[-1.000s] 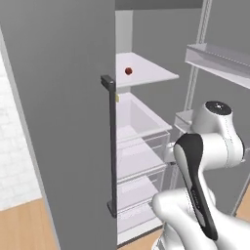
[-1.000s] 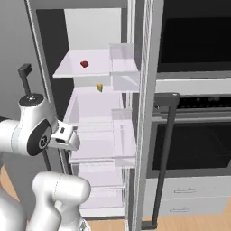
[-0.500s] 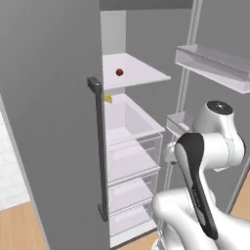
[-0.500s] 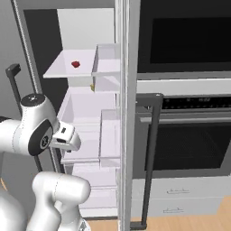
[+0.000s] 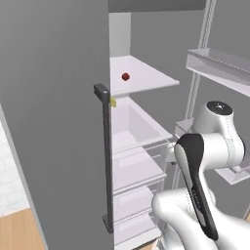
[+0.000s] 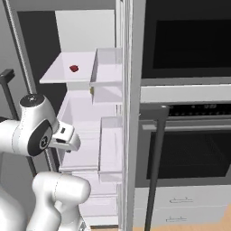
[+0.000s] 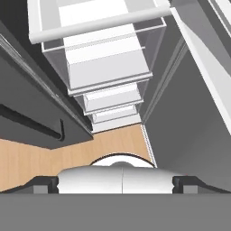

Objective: Take the strawberry from the fridge and place it on top of the pancake, located on the dining counter.

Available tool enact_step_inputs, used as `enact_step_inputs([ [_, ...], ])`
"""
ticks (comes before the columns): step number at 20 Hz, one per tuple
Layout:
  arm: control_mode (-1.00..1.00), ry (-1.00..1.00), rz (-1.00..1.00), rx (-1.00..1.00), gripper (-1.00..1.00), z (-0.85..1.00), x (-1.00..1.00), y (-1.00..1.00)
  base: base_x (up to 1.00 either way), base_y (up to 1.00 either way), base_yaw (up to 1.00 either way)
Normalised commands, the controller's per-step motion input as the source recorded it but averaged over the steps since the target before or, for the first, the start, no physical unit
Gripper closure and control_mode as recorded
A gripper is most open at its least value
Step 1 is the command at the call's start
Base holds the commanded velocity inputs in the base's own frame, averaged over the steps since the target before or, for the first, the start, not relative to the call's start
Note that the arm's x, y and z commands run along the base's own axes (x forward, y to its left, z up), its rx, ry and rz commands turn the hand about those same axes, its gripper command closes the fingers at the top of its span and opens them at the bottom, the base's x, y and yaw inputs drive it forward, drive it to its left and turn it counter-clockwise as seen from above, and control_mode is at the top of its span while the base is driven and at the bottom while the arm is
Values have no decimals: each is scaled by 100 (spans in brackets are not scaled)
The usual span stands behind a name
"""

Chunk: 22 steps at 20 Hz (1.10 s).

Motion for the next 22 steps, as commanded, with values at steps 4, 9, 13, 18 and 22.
enact_step_inputs([
  [4,100,0,0,0,-100,0,0,0,57,0,1],
  [9,100,0,0,0,-100,0,0,0,32,0,0],
  [13,100,0,0,0,-100,0,0,0,9,0,0],
  [18,100,0,0,0,-100,0,0,0,0,0,0],
  [22,-100,-6,3,1,-100,4,0,1,0,0,2],
])
